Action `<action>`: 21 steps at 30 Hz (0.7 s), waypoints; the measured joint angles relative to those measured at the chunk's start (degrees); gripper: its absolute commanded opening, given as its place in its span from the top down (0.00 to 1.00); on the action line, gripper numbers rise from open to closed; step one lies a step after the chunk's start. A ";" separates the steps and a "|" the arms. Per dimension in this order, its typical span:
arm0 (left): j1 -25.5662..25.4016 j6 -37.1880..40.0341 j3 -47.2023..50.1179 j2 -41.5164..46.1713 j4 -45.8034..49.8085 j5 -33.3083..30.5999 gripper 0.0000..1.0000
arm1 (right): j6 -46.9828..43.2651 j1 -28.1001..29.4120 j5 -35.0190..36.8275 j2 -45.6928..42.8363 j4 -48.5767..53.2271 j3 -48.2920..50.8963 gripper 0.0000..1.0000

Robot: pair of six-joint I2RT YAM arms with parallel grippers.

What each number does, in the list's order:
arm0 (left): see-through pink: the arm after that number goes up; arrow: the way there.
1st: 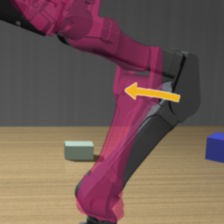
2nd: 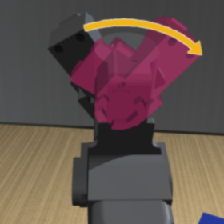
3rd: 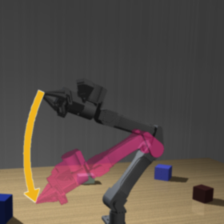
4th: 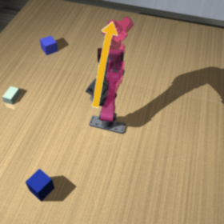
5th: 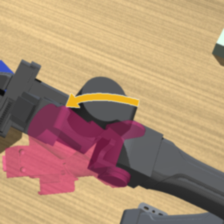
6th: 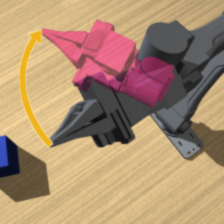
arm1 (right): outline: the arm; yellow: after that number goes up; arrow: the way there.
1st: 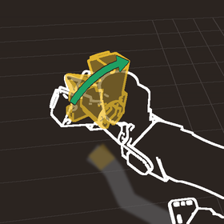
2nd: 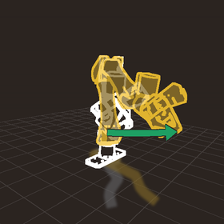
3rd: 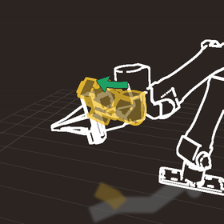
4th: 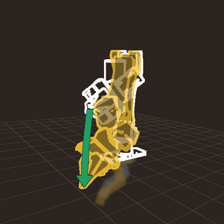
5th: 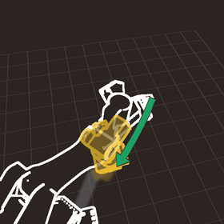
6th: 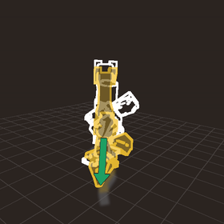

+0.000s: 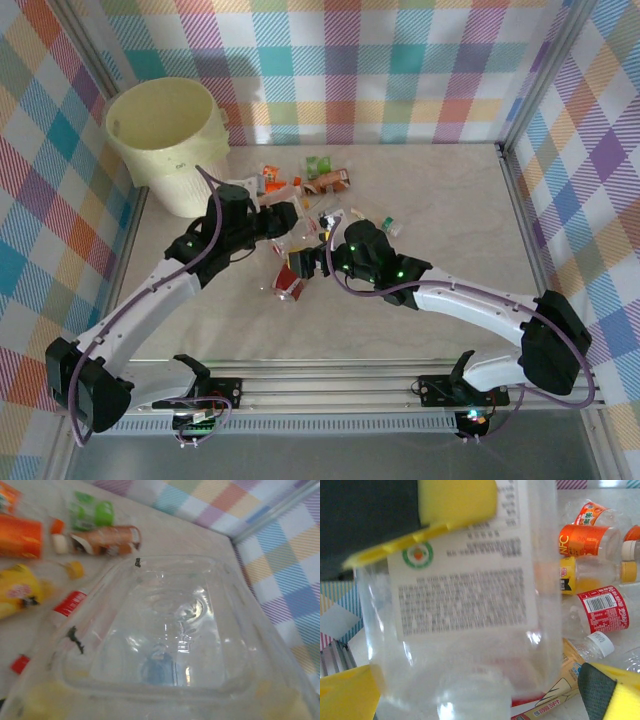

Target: Put the plastic bottles in the bin

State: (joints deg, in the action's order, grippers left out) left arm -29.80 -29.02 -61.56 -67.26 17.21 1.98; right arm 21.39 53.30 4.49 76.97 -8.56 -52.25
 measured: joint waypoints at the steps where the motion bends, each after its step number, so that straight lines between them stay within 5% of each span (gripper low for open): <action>1: 0.07 0.68 -1.25 -0.02 1.09 -1.73 0.47 | -0.04 0.09 0.44 -0.22 0.07 0.02 0.00; 11: 5.07 13.66 -19.47 -0.52 4.46 -18.23 0.48 | 0.31 0.09 12.55 -3.76 3.32 1.60 0.00; 21: 16.06 24.15 -26.82 -8.72 -10.01 -26.58 0.49 | 2.60 0.02 19.41 -6.82 7.17 3.04 0.00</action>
State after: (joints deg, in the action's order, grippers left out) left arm -13.74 -4.86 -88.38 -75.99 7.20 -24.60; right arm 23.99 53.32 23.90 70.15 -1.39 -49.21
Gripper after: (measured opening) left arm 0.544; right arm 0.996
